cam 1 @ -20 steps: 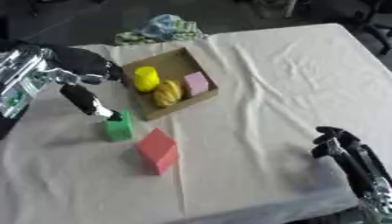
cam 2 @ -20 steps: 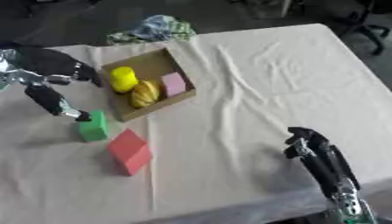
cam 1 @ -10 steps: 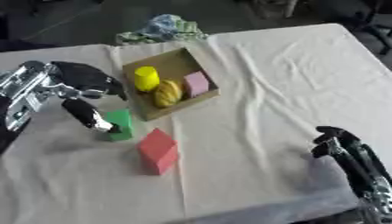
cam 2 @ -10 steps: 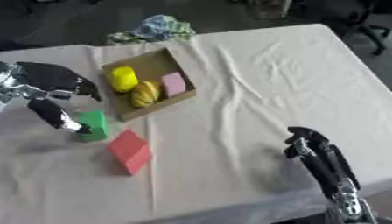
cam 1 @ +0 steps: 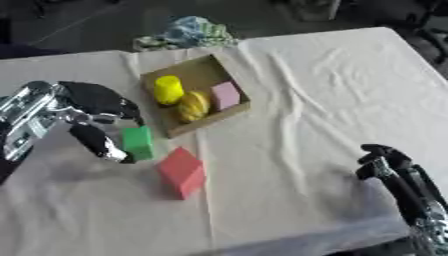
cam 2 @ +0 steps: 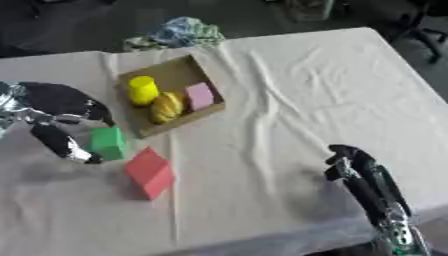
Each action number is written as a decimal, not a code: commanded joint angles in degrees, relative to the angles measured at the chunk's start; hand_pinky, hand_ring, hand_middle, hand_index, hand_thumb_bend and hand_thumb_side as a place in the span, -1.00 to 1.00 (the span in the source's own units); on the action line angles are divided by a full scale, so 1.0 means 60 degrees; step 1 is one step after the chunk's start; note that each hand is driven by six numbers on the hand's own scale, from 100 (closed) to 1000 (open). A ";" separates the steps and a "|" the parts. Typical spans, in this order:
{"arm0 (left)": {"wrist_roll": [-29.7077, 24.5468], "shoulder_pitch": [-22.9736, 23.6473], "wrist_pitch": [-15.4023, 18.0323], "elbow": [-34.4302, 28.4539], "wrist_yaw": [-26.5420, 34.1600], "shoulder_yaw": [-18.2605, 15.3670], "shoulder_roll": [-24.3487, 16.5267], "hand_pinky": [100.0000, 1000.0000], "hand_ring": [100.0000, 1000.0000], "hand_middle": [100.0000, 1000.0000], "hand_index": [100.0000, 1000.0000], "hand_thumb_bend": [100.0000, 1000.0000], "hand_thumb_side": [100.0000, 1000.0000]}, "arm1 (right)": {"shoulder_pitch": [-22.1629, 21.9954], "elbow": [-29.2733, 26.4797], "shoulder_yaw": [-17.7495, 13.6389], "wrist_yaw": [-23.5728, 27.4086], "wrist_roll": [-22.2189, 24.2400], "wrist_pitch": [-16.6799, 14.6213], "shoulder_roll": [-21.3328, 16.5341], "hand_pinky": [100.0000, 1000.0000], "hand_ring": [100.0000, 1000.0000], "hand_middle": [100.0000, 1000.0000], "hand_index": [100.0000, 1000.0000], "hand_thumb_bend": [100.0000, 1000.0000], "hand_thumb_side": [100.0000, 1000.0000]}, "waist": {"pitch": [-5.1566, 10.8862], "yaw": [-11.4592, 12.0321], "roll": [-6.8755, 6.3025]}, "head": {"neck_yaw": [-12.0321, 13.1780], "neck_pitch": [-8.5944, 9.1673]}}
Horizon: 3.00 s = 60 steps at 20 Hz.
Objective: Pick up objects on the table and place them in the box.
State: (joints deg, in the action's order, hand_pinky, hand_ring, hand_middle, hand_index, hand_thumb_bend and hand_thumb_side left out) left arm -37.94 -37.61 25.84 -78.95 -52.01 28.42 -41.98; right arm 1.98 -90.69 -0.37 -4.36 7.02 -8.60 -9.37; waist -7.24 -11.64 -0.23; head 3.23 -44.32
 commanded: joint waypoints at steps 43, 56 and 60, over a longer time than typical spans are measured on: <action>0.5344 -0.3136 -0.1215 0.5191 -0.3838 -0.2917 0.4305 0.07 -0.18 -0.17 0.35 -1.00 -0.66 | 0.0099 0.0017 0.0282 0.0133 0.0364 -0.0003 0.0067 -0.06 -0.07 -0.04 0.44 -1.00 0.32 | 0.0288 -0.0488 0.0176 | 0.0397 0.0033; 0.4972 -0.3318 -0.1535 0.4915 -0.4136 -0.3175 0.3796 0.65 0.56 0.70 0.81 -0.62 -0.19 | 0.0120 0.0043 0.0216 0.0094 0.0331 0.0011 0.0064 -0.06 -0.07 -0.04 0.44 -1.00 0.32 | 0.0292 -0.0424 0.0108 | 0.0273 0.0033; 0.4306 -0.3394 -0.1383 0.4227 -0.3509 -0.3109 0.3338 0.71 0.62 0.76 0.84 -0.65 -0.17 | 0.0106 0.0052 0.0184 0.0069 0.0303 0.0009 0.0038 -0.06 -0.07 -0.04 0.44 -1.00 0.32 | 0.0303 -0.0352 0.0079 | 0.0195 0.0033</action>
State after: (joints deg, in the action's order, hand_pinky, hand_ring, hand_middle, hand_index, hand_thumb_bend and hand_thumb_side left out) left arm -10.95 -56.39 17.29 -51.36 -74.32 10.07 -19.69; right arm 2.22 -89.89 1.06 -3.90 9.00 -8.53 -8.35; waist -7.11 -13.75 -0.17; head 4.63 -44.32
